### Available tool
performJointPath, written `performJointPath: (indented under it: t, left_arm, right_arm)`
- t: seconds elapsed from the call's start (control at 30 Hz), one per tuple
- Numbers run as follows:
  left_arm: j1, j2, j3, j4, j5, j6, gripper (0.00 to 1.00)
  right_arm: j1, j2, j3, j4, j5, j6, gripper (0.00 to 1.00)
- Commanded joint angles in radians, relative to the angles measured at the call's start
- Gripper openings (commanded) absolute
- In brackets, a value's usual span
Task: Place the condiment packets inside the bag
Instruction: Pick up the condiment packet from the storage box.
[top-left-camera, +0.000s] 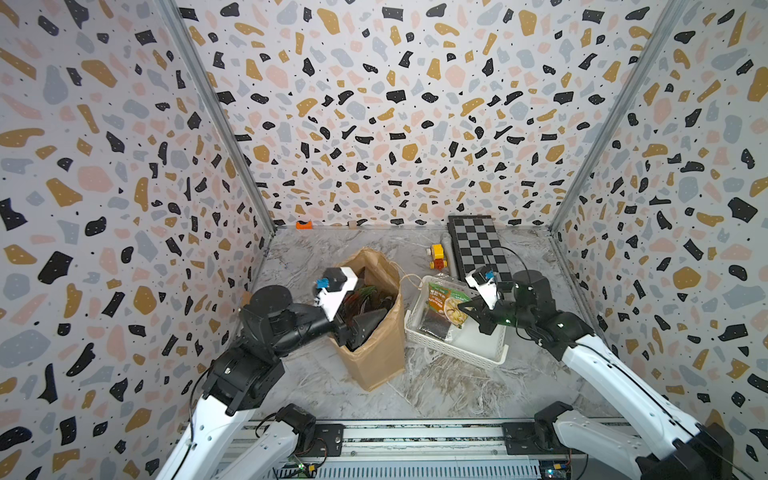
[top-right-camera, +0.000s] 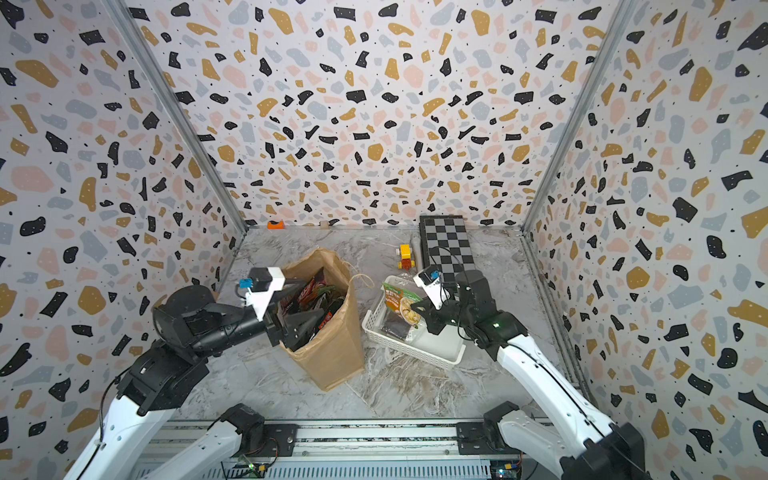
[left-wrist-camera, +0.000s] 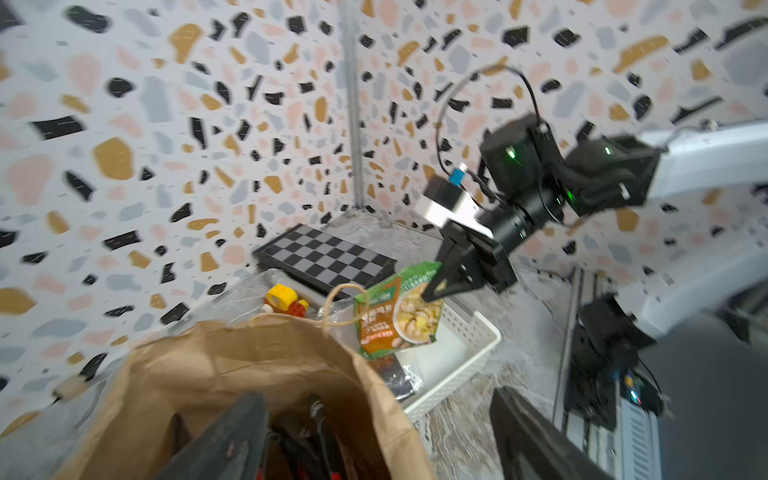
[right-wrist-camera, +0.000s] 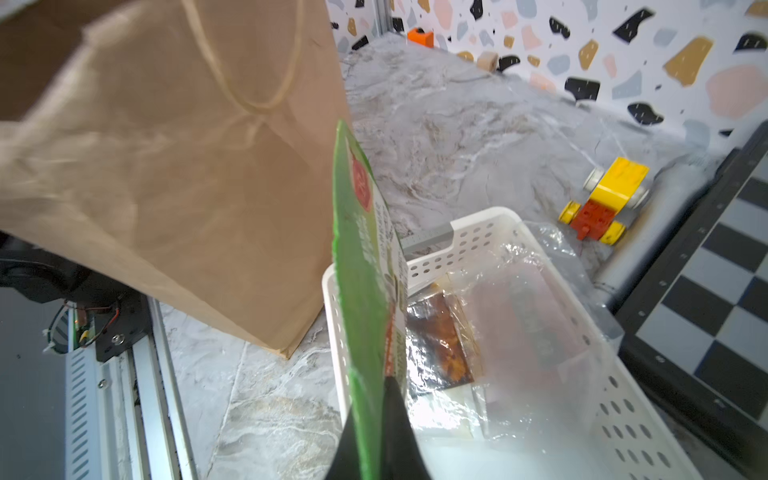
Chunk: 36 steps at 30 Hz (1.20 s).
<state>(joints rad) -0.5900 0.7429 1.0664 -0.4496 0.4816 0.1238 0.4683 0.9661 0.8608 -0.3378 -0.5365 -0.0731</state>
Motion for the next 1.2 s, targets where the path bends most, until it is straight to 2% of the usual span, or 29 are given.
performJointPath:
  t: [0.0,0.07,0.3,0.57,0.67,0.7,0.8,0.83,0.87,0.93,0.97,1.0,1.07,1.17]
  left_arm:
    - [-0.175,0.073,0.091,-0.052,-0.135,0.231,0.89]
    - [-0.239,0.13,0.142,-0.082,-0.193,0.297,0.89]
    - [-0.406,0.329,0.303,-0.187,-0.247,0.38,0.89]
    - [-0.56,0.491,0.337,-0.295,-0.309,0.386,0.76]
    - [-0.585,0.512,0.343,-0.302,-0.351,0.37,0.59]
    - [-0.588,0.52,0.351,-0.299,-0.36,0.355,0.48]
    - [-0.591,0.517,0.356,-0.263,-0.359,0.306,0.08]
    - [-0.591,0.511,0.356,-0.248,-0.375,0.274,0.0]
    - [-0.591,0.504,0.356,-0.236,-0.404,0.246,0.0]
    - [-0.591,0.472,0.346,-0.215,-0.479,0.212,0.0]
    - [-0.591,0.443,0.331,-0.198,-0.522,0.204,0.0]
    - [-0.59,0.407,0.312,-0.171,-0.567,0.201,0.0]
    - [-0.584,0.325,0.27,-0.11,-0.646,0.201,0.0]
    - [-0.545,0.188,0.232,-0.049,-0.742,0.2,0.0]
  right_arm:
    - [0.013,-0.058,0.074,-0.186,-0.077,-0.066,0.0]
    - [0.025,-0.089,0.101,-0.258,-0.109,-0.091,0.0]
    - [0.102,-0.187,0.128,-0.378,-0.198,-0.162,0.0]
    - [0.125,-0.259,0.127,-0.353,-0.28,-0.143,0.0]
    - [0.126,-0.27,0.125,-0.34,-0.305,-0.143,0.0]
    - [0.126,-0.271,0.121,-0.33,-0.306,-0.137,0.0]
    - [0.126,-0.277,0.117,-0.311,-0.294,-0.121,0.0]
    - [0.126,-0.281,0.115,-0.302,-0.284,-0.113,0.0]
    - [0.126,-0.286,0.114,-0.293,-0.266,-0.102,0.03]
    - [0.126,-0.304,0.106,-0.274,-0.194,-0.063,0.24]
    - [0.126,-0.312,0.101,-0.265,-0.148,-0.049,0.38]
    - [0.126,-0.323,0.095,-0.256,-0.106,-0.036,0.46]
    - [0.125,-0.343,0.087,-0.246,-0.042,-0.024,0.53]
    - [0.125,-0.357,0.075,-0.231,0.014,-0.002,0.55]
